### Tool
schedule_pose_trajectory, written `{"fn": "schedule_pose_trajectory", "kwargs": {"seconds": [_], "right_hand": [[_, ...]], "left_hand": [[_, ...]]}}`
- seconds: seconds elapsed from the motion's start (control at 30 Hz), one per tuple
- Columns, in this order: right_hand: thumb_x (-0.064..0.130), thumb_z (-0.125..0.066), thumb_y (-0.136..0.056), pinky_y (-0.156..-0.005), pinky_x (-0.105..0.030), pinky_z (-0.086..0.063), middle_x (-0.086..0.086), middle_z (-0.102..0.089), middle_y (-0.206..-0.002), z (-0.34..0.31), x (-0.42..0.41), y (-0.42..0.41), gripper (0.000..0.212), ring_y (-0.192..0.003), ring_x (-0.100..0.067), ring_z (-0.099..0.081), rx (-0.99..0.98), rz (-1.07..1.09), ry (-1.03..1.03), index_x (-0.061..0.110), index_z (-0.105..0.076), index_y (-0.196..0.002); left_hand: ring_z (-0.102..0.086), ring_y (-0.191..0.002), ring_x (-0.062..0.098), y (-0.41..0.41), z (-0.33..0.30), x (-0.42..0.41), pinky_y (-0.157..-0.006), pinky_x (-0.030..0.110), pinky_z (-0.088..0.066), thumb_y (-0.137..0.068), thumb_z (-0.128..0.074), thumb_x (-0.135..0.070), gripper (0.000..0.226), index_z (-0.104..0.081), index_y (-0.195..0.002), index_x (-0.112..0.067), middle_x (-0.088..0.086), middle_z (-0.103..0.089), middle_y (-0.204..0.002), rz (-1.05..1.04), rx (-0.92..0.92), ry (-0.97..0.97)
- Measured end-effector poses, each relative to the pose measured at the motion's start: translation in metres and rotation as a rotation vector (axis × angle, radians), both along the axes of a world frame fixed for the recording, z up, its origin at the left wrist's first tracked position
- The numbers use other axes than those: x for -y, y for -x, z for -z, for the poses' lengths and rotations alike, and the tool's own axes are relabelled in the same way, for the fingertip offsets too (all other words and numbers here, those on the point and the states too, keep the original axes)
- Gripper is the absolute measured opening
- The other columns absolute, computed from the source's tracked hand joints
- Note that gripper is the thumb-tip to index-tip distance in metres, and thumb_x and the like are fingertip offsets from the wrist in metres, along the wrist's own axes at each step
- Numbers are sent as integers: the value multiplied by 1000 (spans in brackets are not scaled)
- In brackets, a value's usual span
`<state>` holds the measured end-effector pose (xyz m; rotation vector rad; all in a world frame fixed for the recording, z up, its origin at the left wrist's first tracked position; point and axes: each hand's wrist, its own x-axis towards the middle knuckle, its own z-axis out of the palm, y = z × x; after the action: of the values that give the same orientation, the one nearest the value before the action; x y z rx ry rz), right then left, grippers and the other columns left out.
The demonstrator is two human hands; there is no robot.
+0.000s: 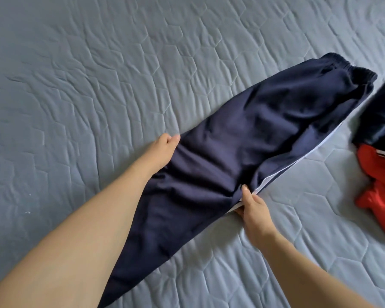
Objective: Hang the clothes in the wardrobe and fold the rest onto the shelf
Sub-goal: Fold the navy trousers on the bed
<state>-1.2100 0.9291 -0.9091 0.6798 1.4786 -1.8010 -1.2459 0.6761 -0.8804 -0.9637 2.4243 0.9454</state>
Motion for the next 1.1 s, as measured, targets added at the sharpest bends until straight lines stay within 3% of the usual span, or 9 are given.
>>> {"fn": "schedule_pose_trajectory", "kwargs": {"seconds": [0.07,0.23,0.4,0.5,0.57,0.7,0.87,1.0,1.1], "right_hand": [[30,-46,-100,-90,-40,-52,-9,-73,-97,3,-3,-5,33,-95,-25,-67,-58,-82,-10,8,-68,-93],[13,-40,-101,-87,-35,-56,-13,-69,-102,8,-15,-6,22,-95,-26,-66,-67,-43,-14,4,-60,-99],[15,-36,-102,-83,-34,-54,-8,-66,-89,1,-17,-16,20,-81,-21,-64,10,176,-27,12,-55,-95],[26,-50,-98,-89,-29,-49,-1,-62,-87,-7,-16,-23,16,-80,-13,-58,68,112,50,14,-56,-89],[34,-58,-93,-91,-26,-45,5,-54,-95,-11,-12,-27,20,-86,-8,-54,74,8,52,14,-56,-92],[25,-56,-95,-74,-25,-40,2,-45,-91,-10,-1,-33,22,-76,-12,-48,-3,-31,-169,16,-49,-76],[28,-48,-97,-68,-35,-39,-4,-48,-72,1,8,-26,30,-74,-22,-47,33,88,-387,15,-39,-71],[32,-53,-96,-71,-20,-41,12,-43,-93,-4,22,-39,14,-76,-4,-49,-9,99,-218,19,-47,-96],[28,-58,-93,-102,-28,-37,11,-30,-127,0,36,-51,15,-113,-4,-47,-81,-61,-303,17,-60,-103]], "left_hand": [[-47,-71,21,-8,4,-4,-62,33,-35,-93,-48,-44,36,-41,-73,-15,-4,-48,-74,25,62,-26],[-44,-78,30,0,0,3,-66,34,-31,-101,-34,-29,33,-33,-72,-14,8,-50,-83,0,-68,314],[-51,-88,24,-3,4,-9,-74,32,-36,-98,-35,-48,35,-49,-95,-16,-1,-58,-98,-31,26,162],[-54,-97,25,-31,-4,-15,-78,36,-41,-86,-41,-68,54,-49,-105,-18,-2,-58,-107,-15,98,149],[-54,-102,27,-56,-8,-14,-83,37,-44,-87,-47,-63,50,-49,-106,-17,0,-57,-110,93,139,228],[-56,-98,36,-85,-4,-5,-79,39,-43,-100,-39,-35,32,-50,-81,-11,9,-52,-98,186,148,286],[-53,-89,34,-62,-7,15,-73,37,-37,-102,-33,-32,37,-41,-72,-12,20,-61,-101,8,132,278],[-54,-96,33,-64,3,11,-82,39,-43,-99,-35,-46,38,-48,-87,-12,14,-61,-110,8,97,173],[-53,-107,35,-85,6,7,-86,42,-43,-97,-38,-48,41,-47,-105,-8,12,-57,-117,9,79,264]]}}
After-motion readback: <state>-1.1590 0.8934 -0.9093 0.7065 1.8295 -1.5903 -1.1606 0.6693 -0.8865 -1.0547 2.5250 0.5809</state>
